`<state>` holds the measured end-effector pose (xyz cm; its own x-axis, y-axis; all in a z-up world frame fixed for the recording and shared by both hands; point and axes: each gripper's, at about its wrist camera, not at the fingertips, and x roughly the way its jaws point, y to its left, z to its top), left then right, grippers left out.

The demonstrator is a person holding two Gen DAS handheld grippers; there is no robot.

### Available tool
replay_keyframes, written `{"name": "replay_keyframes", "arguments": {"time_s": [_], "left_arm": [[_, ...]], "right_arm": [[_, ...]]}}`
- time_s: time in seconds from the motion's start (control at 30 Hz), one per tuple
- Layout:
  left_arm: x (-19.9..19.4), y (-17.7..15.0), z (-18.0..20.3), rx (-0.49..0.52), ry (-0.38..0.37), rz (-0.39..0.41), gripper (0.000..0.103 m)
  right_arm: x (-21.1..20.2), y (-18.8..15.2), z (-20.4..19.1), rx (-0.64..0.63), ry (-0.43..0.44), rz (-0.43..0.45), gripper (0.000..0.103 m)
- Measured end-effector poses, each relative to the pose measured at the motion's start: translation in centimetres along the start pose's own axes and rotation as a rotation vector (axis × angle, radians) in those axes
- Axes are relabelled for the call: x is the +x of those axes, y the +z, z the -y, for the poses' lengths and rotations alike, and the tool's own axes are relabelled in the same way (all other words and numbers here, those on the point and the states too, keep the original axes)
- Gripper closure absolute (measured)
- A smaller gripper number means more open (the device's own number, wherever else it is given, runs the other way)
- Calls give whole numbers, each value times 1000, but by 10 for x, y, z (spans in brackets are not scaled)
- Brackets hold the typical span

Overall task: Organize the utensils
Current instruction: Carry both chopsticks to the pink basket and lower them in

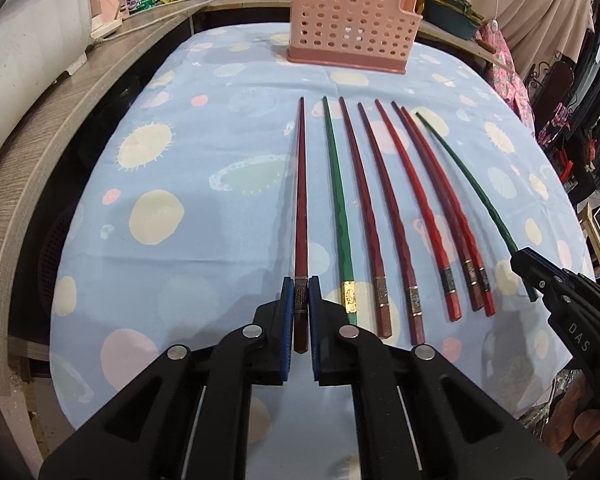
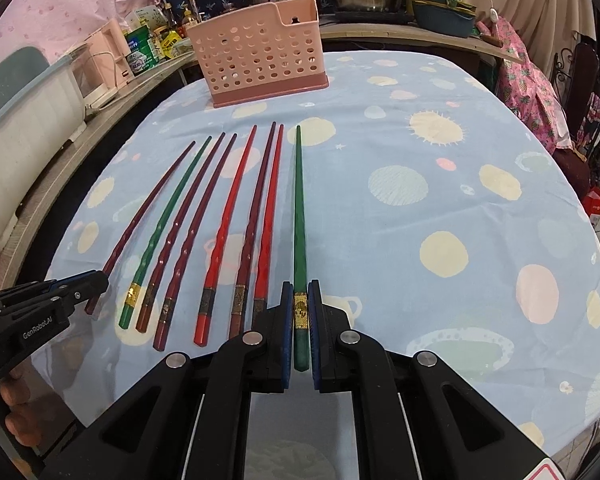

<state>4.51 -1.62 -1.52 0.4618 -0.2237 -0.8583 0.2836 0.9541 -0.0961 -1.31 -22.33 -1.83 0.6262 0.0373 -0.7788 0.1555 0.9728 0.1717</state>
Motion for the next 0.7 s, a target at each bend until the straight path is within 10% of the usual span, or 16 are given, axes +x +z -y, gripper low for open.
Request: {"name": "replay_keyframes", "arguments": {"time_s": [0.7], "left_arm": [[-96, 111, -12, -59, -17, 295, 96]], "right_arm": [[-69, 126, 17, 56, 63, 311, 96]]}}
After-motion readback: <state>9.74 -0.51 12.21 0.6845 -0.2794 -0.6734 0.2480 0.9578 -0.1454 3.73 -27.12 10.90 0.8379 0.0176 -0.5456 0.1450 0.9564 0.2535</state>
